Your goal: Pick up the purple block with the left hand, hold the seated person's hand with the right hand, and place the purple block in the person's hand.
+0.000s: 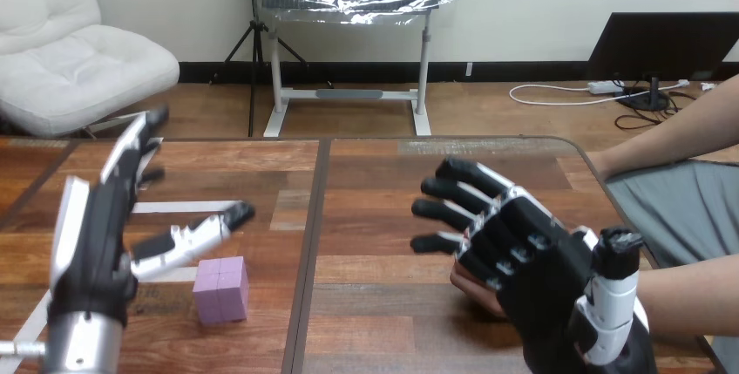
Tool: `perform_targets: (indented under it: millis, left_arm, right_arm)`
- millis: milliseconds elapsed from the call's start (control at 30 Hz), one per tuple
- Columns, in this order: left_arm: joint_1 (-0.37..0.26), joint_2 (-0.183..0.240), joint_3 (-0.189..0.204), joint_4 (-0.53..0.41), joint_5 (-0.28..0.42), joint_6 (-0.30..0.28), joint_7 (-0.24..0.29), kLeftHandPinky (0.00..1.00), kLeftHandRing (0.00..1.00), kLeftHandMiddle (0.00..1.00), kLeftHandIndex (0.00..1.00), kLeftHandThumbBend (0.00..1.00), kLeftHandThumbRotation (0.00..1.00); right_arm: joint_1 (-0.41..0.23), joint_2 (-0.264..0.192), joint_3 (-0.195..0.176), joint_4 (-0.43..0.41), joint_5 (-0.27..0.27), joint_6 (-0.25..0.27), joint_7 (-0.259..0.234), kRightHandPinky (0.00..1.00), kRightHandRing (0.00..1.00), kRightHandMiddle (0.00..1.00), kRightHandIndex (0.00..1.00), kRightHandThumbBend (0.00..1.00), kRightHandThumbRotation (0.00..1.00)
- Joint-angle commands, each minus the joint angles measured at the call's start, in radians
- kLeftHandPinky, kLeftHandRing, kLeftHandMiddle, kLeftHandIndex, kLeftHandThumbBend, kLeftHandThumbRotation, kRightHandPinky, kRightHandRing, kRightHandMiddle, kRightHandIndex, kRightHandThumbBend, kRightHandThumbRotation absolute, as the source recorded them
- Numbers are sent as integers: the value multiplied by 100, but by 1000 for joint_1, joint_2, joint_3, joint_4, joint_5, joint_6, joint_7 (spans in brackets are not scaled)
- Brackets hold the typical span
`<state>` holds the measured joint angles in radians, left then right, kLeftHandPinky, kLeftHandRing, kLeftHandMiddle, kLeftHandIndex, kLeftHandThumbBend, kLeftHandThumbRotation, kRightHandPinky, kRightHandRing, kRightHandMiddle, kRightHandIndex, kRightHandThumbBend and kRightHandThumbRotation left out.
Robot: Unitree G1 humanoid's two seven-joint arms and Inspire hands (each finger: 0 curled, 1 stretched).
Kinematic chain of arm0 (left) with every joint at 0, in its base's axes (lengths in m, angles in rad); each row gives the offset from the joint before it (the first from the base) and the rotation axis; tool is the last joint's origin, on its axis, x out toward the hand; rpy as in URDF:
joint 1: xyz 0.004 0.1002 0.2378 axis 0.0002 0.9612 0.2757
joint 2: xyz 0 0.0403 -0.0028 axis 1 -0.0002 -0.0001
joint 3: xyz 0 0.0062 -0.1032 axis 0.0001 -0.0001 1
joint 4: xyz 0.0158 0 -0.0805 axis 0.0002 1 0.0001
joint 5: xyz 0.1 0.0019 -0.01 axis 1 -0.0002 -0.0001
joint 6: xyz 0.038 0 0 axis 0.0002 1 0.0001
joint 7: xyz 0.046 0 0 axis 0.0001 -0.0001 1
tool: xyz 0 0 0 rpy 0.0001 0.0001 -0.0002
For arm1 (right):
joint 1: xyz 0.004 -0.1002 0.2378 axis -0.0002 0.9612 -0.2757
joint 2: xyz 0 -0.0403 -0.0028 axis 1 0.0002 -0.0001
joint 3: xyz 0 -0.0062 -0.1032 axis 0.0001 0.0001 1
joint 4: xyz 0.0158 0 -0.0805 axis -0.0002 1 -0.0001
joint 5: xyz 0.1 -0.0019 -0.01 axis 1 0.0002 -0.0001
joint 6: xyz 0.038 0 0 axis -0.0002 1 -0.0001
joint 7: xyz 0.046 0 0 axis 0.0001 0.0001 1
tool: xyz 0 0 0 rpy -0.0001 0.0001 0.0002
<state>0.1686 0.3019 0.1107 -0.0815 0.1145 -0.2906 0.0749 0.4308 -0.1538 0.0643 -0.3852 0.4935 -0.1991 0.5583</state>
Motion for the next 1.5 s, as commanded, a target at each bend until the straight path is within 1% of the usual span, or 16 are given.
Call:
perform_targets:
  millis: [0,267,467,600,700,867,933,1200,1467]
  left_arm:
    - [-60,14,22,15,22,-25,3,84,93,95,91,89,27]
    - [-75,25,29,15,57,-4,-7,83,93,94,92,89,30]
    - [-91,44,31,21,82,23,-30,82,93,95,93,90,32]
    - [-105,64,29,24,92,59,-59,83,94,96,94,91,33]
    - [-113,74,29,29,98,70,-73,85,96,96,95,91,32]
    - [-134,106,19,34,127,120,-115,87,97,96,95,91,31]
    - [-145,121,14,40,140,136,-134,87,96,96,95,90,30]
    - [-195,177,-8,97,184,151,-202,81,92,94,94,89,23]
    - [-251,221,-36,159,235,176,-256,78,89,92,92,90,21]
  right_arm:
    - [-70,21,-4,-11,-3,-34,-2,71,82,83,83,89,96]
    - [-74,20,0,-7,-4,-37,-5,71,82,83,83,89,96]
    - [-75,22,3,-6,-4,-38,-7,71,82,83,83,89,96]
    - [-78,23,4,-4,-9,-43,-10,71,82,83,83,89,96]
    - [-79,24,5,-2,-11,-43,-11,71,82,83,83,89,96]
    - [-81,22,6,-3,-5,-39,-11,71,82,83,83,90,96]
    - [-82,21,5,-3,-5,-38,-11,71,82,83,83,90,96]
    - [-84,23,3,1,-1,-40,-12,71,82,83,83,90,96]
    - [-88,23,1,4,3,-42,-8,70,82,83,83,90,95]
